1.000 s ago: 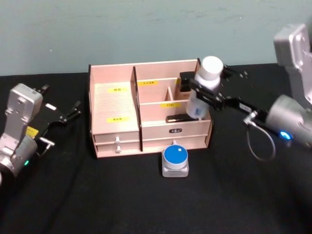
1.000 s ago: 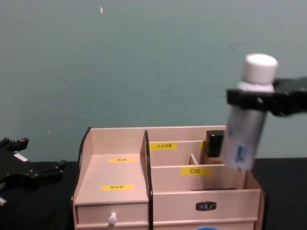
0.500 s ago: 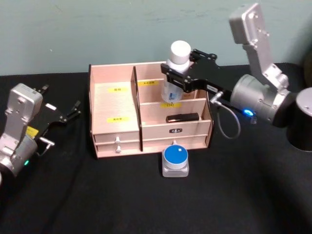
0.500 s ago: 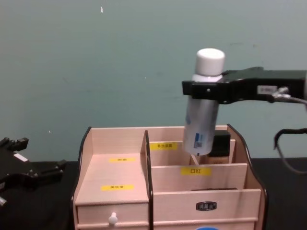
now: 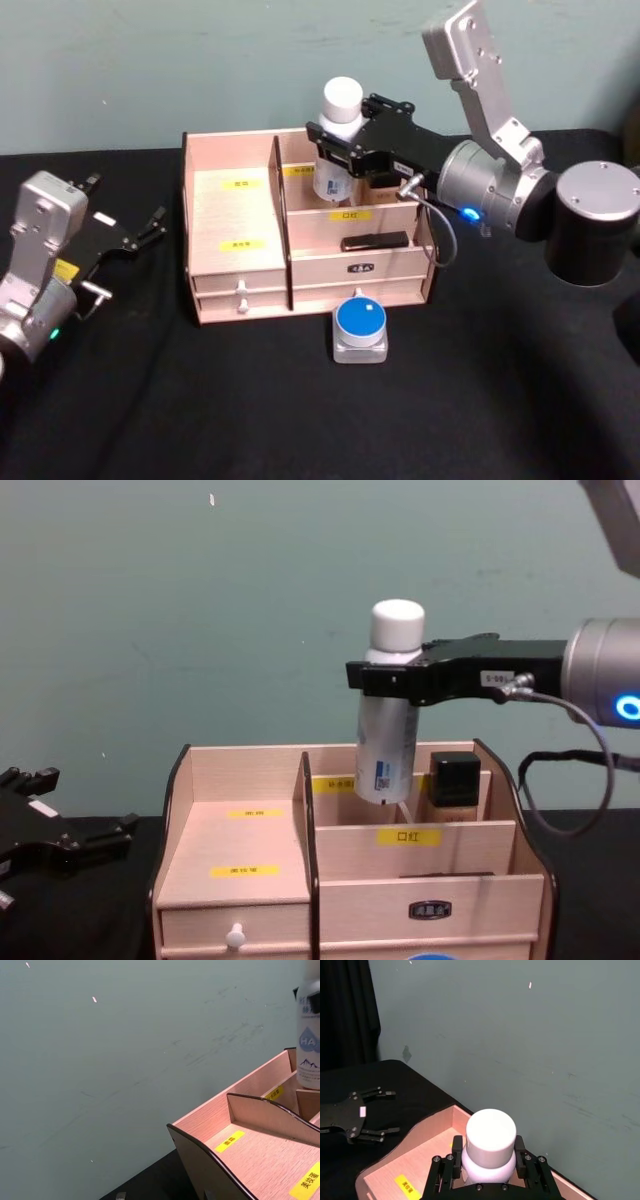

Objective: Pick up the facial cleanser and watermelon frost from the table and place them into the tiered storage box.

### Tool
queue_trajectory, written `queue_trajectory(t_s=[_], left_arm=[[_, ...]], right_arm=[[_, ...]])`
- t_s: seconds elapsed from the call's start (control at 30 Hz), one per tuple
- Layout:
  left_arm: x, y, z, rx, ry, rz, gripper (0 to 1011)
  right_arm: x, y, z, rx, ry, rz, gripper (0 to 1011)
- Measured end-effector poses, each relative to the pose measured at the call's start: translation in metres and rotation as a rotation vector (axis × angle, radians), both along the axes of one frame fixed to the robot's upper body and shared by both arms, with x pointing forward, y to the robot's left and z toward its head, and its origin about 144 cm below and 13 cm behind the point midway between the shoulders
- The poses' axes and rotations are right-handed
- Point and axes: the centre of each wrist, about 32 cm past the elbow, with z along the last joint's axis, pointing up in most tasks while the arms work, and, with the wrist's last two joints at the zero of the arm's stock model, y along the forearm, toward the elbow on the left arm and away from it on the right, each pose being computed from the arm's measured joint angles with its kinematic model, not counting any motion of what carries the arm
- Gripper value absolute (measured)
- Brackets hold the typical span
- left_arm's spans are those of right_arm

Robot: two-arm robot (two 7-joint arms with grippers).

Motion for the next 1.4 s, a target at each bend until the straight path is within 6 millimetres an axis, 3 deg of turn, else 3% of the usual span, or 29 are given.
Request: queue_trajectory(t_s=[0.47,1.4], left_arm=[[0.000,0.000,0.000,0.000,0.000,0.000,1010],[0.000,0.000,0.000,0.000,0.000,0.000,1010]], right_arm=[[0.019,0.008,-0.011,0.000,0.015,-0.008,602],[0.029,0.012,-0.034,-0.019,0.089,0.005,602]])
